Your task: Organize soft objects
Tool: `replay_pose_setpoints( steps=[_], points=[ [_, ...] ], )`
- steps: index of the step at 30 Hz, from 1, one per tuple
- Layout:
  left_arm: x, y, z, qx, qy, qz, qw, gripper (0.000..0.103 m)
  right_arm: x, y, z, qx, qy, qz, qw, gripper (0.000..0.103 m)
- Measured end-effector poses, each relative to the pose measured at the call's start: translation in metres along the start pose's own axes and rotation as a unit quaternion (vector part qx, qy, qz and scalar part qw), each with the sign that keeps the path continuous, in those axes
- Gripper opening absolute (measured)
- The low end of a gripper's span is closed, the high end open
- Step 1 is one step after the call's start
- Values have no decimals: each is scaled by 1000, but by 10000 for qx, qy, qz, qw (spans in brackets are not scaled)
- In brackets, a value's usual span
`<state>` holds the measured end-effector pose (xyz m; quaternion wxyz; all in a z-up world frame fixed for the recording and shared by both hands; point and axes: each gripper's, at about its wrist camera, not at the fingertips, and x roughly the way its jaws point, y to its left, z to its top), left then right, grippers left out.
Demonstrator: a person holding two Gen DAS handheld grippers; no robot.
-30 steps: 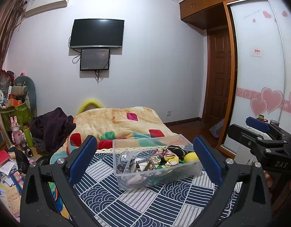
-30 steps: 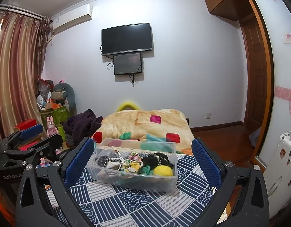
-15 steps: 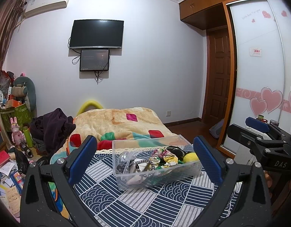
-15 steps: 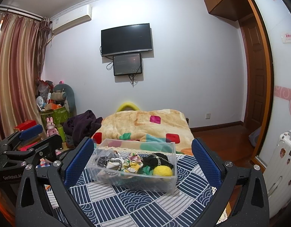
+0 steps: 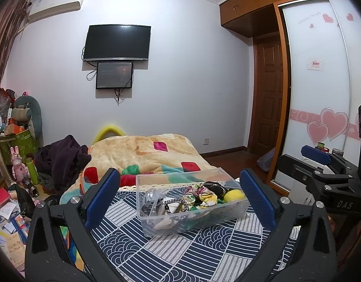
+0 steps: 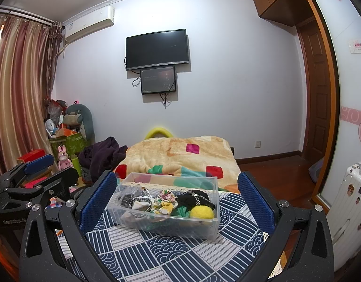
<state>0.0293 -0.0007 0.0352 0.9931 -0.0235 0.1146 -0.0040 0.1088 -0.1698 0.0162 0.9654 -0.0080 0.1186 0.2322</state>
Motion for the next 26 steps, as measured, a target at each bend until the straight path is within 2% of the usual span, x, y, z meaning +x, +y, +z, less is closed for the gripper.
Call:
replay_pose_setpoints(
  steps=[26],
  points=[
    [3, 2, -6, -48, 125, -104, 9999, 103, -1, 1, 1, 5, 16, -16, 10000, 103]
  ],
)
